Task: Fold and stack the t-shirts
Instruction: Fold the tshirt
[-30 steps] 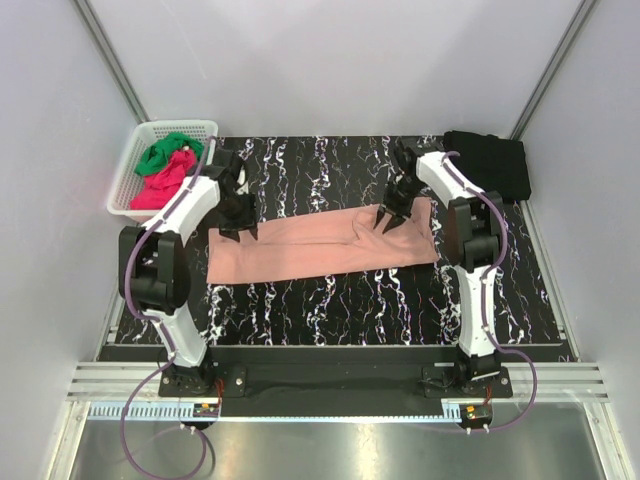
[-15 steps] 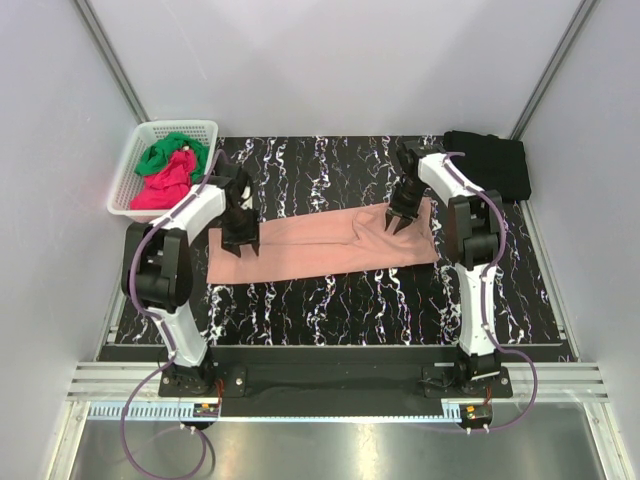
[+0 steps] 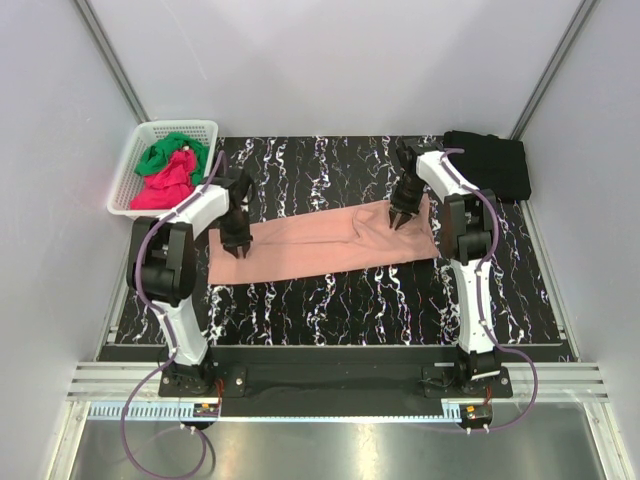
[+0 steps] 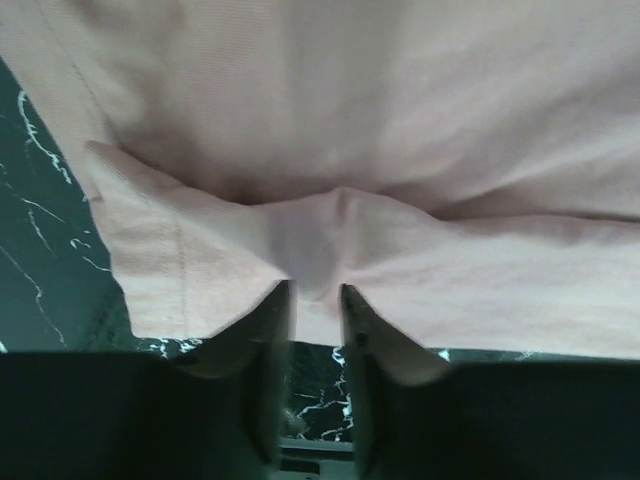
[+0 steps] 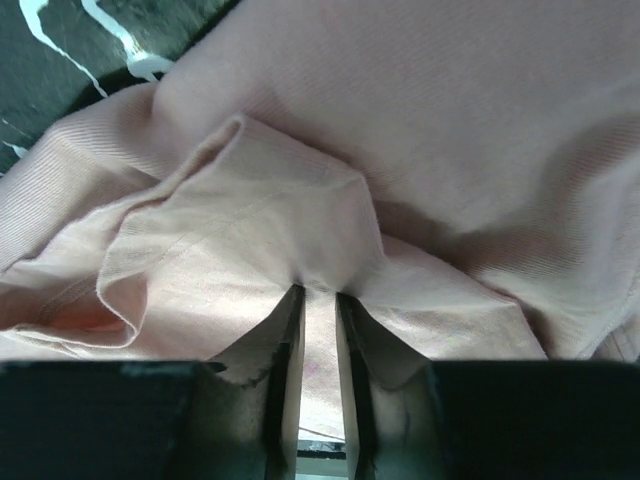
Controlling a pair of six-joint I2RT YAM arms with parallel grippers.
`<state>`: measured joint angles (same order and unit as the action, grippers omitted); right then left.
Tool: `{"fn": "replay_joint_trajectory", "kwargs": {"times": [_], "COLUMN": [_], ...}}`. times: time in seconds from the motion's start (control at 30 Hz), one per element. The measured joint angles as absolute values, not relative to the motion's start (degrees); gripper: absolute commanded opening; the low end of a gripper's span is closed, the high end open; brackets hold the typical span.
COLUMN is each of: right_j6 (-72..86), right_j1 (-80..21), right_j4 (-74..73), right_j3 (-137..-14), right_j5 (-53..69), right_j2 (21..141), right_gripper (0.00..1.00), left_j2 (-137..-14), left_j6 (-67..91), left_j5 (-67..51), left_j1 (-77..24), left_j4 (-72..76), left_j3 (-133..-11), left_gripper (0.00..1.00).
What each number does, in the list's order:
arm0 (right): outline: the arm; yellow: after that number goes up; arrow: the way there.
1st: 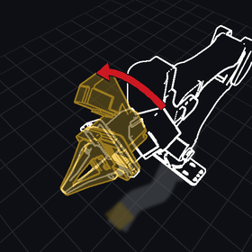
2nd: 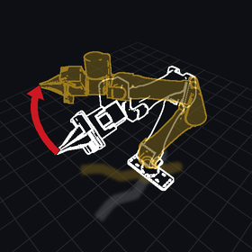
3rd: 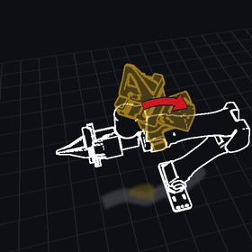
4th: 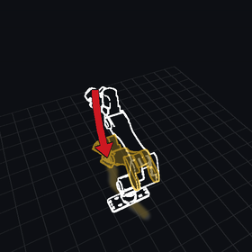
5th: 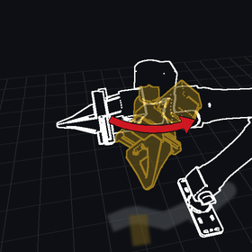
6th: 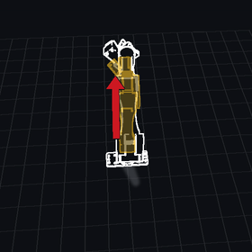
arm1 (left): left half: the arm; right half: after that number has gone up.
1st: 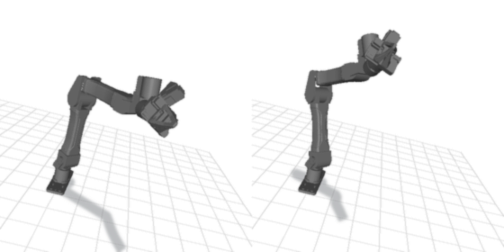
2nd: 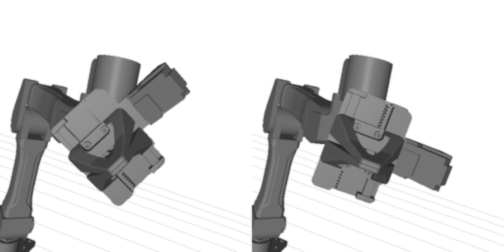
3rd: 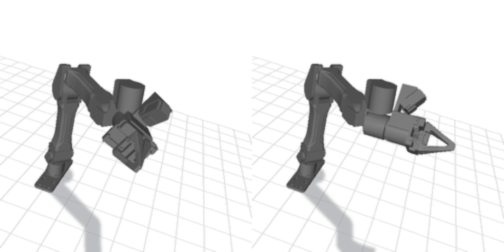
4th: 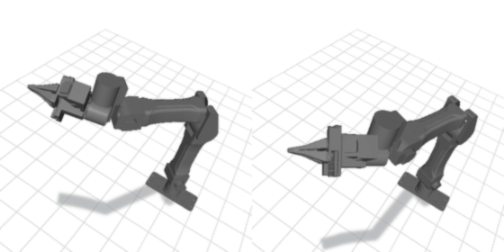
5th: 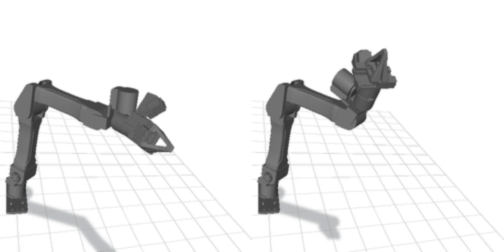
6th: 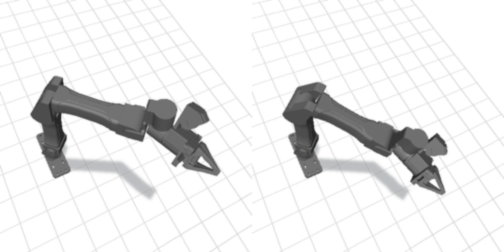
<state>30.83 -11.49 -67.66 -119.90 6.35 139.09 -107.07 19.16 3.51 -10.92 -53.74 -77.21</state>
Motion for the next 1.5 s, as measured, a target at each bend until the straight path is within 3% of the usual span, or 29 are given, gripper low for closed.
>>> {"fn": "replay_joint_trajectory", "kwargs": {"times": [0.03, 0.13, 0.97, 1.1, 1.17, 1.3, 1.5], "right_j6": [30.9, 30.9, 31.9, 31.8, 31.6, 31.1, 29.5], "right_j1": [-11.5, -11.5, -11.0, -10.9, -10.8, -10.5, -10.1], "right_j4": [-67.9, -68.9, -70.5, -70.6, -70.6, -70.6, -70.1], "right_j3": [-120.5, -121.8, -121.9, -121.9, -121.9, -122.0, -122.3], "right_j5": [6.0, 5.4, 3.5, 3.7, 3.7, 3.7, 4.1], "right_j2": [139.4, 140.1, 140.2, 140.2, 140.2, 140.2, 140.1], "right_gripper": [0.20, 0.18, 0.17, 0.17, 0.18, 0.29, 0.30], "left_j2": [-107.4, -108.6, -105.7, -105.5, -105.5, -105.5, -105.5], "left_j6": [19.4, 20.2, 21.2, 20.9, 20.6, 19.9, 19.7], "left_j5": [3.8, 4.6, 7.2, 7.1, 7.2, 7.0, 6.4], "left_j1": [-10.9, -10.9, -10.9, -10.9, -10.9, -10.9, -10.9], "left_j4": [-53.7, -53.7, -54.8, -54.8, -55.4, -55.8, -55.6], "left_j3": [-77.2, -76.8, -71.0, -71.0, -71.4, -72.9, -73.4], "left_gripper": [0.09, 0.00, 0.00, 0.13, 0.30, 0.50, 0.52]}}
